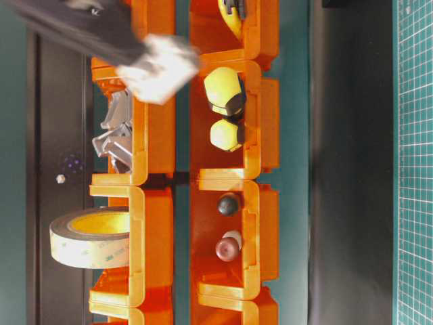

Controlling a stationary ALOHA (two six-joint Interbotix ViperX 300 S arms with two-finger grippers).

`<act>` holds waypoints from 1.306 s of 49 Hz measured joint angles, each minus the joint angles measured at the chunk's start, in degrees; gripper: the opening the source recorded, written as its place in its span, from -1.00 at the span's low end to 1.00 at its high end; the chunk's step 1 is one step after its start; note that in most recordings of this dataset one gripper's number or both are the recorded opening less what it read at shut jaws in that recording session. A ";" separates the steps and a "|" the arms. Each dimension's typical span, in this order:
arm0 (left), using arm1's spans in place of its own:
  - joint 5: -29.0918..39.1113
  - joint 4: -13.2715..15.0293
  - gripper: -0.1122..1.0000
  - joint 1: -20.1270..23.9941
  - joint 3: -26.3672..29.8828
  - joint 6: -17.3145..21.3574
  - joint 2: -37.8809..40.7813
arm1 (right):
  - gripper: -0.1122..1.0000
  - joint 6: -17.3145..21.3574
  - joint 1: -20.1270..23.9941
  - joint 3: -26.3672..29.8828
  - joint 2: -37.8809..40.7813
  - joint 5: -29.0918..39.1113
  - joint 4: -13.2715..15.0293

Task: Pick corner brachets from container rack with right arm.
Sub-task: 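Lift the bracket out and carry it over the green mat, then lower the held bracket onto the mat and open the right gripper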

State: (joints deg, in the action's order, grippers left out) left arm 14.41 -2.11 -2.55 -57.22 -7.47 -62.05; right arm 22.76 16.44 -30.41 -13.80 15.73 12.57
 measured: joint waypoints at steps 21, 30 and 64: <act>0.00 0.00 -0.79 0.00 0.00 0.00 0.00 | -0.49 -0.18 -1.76 3.87 17.31 -6.68 0.00; 0.00 0.00 -0.79 -0.35 0.00 0.09 0.00 | -0.49 -0.09 -2.81 4.39 18.81 -7.03 0.09; 0.00 0.00 -0.79 -0.44 0.00 0.09 0.00 | -0.08 0.18 -3.78 4.31 19.78 -7.03 0.00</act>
State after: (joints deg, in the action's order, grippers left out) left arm 14.41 -2.11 -2.99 -57.22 -7.38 -62.05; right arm 22.94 12.66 -26.10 5.98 8.70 12.57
